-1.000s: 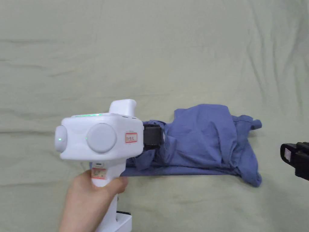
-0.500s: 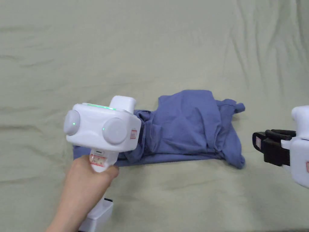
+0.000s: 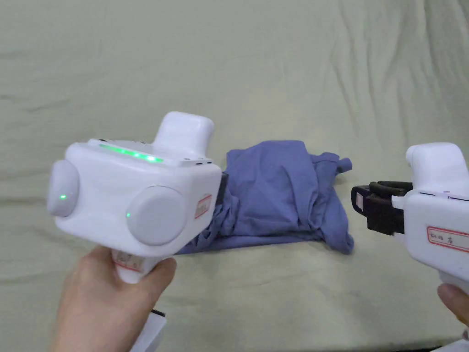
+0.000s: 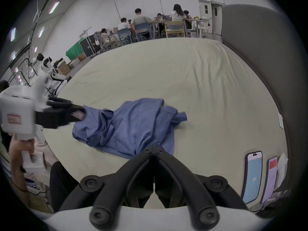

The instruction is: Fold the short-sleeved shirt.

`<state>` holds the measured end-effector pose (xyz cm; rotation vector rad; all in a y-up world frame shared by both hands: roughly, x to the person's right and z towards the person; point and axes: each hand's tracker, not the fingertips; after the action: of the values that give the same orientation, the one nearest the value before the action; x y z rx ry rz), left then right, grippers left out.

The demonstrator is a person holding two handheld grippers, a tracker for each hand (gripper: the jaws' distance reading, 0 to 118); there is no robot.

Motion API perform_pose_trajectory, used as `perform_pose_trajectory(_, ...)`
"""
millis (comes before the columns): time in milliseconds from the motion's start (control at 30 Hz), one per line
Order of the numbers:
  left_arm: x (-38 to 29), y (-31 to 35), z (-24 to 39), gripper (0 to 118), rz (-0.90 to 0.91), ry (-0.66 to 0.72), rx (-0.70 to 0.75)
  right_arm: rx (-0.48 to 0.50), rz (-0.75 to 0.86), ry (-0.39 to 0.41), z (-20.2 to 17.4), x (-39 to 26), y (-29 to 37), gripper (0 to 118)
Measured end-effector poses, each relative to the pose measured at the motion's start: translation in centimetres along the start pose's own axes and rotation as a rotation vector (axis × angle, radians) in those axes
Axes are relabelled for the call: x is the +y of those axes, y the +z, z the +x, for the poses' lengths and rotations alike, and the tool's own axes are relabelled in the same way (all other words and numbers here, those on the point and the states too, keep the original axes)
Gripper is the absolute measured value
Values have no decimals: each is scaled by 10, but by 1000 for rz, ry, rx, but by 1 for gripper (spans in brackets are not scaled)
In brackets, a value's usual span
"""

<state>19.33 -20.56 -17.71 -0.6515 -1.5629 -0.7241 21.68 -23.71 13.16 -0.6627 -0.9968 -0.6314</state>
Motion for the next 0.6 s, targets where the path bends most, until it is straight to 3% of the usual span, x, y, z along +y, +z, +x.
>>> perform_pose_trajectory(133,-11,39,-63,5,87,132,145,2,26,16,-4,7,10,2)
perform_pose_trajectory(167,-17,36,-82,24,92,193,176,6,30,17,-4,8,12,2)
perform_pose_trajectory(233,-32,9,-118,91,7,306,194,8,39,18,-4,9,16,2)
perform_pose_trajectory(333,-55,-41,-147,91,-182,360,160,21,44,11,-5,7,21,2)
perform_pose_trajectory(467,-73,-99,-158,90,-250,378,49,6,22,-1,-4,2,20,2)
perform_pose_trajectory(500,-77,-105,-151,82,-211,369,8,-3,11,0,-3,1,18,2)
perform_pose_trajectory(567,-82,-114,-147,13,-160,371,-70,-17,-5,1,-2,0,16,2)
perform_pose_trajectory(600,-84,-113,-140,12,-129,304,-13,-21,-9,0,-1,-1,16,2)
